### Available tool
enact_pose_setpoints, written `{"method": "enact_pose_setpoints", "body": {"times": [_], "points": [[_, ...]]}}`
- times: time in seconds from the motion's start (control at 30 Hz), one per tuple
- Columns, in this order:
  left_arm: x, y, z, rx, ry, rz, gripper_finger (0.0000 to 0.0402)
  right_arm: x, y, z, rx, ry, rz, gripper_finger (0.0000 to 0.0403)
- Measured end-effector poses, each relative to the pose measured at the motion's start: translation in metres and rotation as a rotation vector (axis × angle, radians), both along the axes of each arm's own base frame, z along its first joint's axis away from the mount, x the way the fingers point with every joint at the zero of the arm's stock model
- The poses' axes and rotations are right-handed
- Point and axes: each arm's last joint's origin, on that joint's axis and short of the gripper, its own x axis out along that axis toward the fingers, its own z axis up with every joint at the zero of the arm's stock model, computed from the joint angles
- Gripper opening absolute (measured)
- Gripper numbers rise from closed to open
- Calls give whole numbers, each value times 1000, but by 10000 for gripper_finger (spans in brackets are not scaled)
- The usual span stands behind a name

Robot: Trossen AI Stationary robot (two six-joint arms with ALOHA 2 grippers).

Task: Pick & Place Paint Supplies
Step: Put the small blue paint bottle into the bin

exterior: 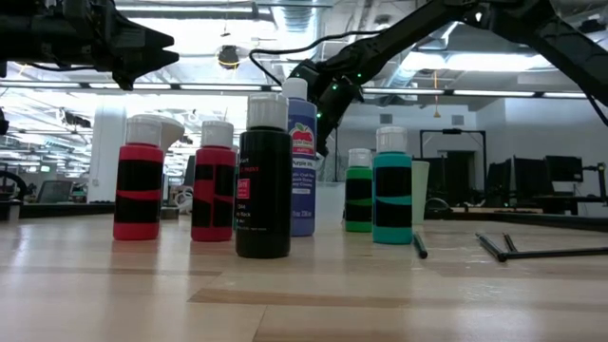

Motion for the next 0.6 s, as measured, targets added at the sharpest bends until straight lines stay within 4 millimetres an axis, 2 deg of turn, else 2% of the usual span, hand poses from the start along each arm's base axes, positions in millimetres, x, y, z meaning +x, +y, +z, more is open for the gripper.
{"method": "enact_pose_setpoints", "body": {"times": [0.13, 0.43, 0.6], "points": [[0, 0, 0, 0, 0, 2, 177, 0, 0, 0, 3, -1, -5, 136], [0, 0, 0, 0, 1, 2, 177, 0, 0, 0, 1, 0, -2, 121], [0, 0, 0, 0, 1, 1, 177, 0, 0, 0, 1, 0, -2, 142]]}}
